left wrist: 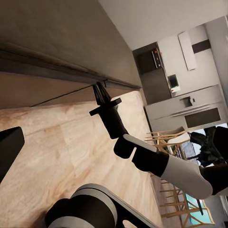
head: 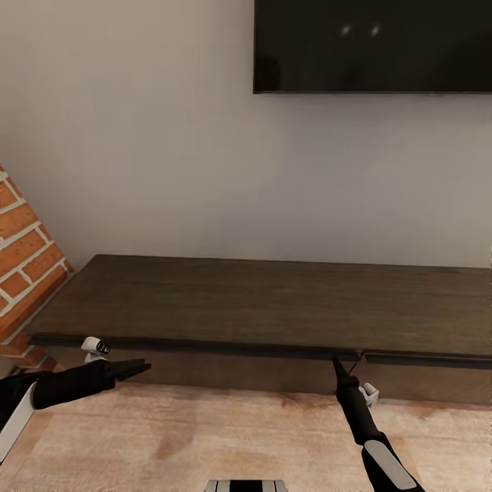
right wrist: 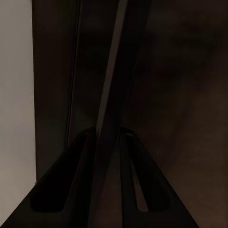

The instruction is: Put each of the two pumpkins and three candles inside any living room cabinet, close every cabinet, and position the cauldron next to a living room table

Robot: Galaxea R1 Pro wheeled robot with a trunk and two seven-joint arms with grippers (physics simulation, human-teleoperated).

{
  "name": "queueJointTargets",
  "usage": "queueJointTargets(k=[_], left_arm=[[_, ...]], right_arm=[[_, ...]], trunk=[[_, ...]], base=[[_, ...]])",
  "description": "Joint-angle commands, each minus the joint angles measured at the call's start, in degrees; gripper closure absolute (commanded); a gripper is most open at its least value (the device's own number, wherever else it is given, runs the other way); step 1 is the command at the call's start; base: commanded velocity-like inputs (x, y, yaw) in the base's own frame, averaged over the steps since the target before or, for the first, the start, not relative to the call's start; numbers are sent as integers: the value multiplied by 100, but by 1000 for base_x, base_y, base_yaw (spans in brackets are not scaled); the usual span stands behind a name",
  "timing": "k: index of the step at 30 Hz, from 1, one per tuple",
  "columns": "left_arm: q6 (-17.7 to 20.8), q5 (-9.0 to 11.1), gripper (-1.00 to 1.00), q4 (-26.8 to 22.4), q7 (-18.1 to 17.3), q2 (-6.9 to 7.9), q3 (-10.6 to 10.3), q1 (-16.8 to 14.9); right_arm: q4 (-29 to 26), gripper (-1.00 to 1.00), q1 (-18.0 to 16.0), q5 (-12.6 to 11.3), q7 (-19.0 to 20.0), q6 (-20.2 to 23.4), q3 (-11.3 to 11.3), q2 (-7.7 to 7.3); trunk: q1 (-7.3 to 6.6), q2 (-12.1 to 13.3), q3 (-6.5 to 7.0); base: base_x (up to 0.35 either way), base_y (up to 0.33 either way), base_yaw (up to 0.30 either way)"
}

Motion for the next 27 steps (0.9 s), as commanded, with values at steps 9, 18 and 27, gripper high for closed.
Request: queueJointTargets(k=[9,18,27], left_arm=[[59,10,-100,0,-6,2,-1,-1],[59,10,-100,-5,-6,2,0,-1],[59,10,-100,-4,-7,2,0,-2]], right_arm=[[45,100,0,-76,-4,-16,45,-10],[45,100,0,-82,-4,-11,45,-10],[45,100,0,-82,-4,-11,45,-10]], trunk=[[-2,-1,-5],[-2,-1,-5],[-2,-1,-5]], base=[[-218,0,0],[-241,0,0],[-254,0,0]])
